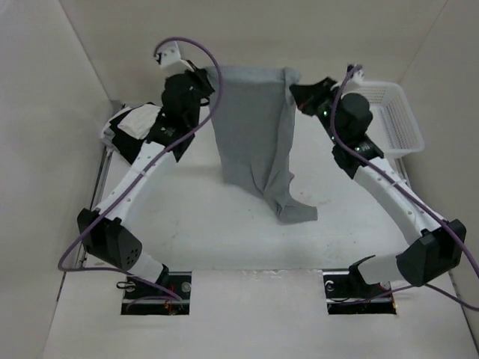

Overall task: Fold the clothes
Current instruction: Flatten the tank top out

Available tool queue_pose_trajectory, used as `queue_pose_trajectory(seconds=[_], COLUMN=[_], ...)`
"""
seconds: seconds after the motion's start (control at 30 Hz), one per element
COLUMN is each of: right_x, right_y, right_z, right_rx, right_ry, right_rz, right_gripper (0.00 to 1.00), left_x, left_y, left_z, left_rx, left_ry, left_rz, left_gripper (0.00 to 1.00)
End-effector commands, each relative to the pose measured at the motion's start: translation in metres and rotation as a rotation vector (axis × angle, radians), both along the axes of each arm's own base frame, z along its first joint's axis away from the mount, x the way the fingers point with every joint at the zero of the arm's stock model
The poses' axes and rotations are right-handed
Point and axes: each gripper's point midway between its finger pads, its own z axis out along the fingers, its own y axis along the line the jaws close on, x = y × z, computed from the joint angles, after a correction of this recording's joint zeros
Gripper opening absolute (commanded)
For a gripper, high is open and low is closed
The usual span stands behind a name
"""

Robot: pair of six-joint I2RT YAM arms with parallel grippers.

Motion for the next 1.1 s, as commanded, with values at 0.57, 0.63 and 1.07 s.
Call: queue_pose_trajectory(seconds=[0.57,0.63,1.07], right_x=[-0.276,-0.265,-0.175], right_y=[0.025,0.016,0.026], right_z=[-0.205,-0.215,-0.283], right_rx=[-0.135,-0.149,-0.187], right_ry=[0.192,0.251,0.514], right_rz=[0.356,0.278,0.147], right_gripper=[0.59,0.57,0.55], left_x=[-0.205,-0.211,-0.211], left_y=[0.127,0.134,0.143], left_z=[-0.238,-0.250,-0.278], left_rx=[0.033,0.037,-0.051], left_ry=[0.336,0.358,0.408], left_rz=[0.264,0.275,0.285], left_gripper=[0.00,0.00,0.02])
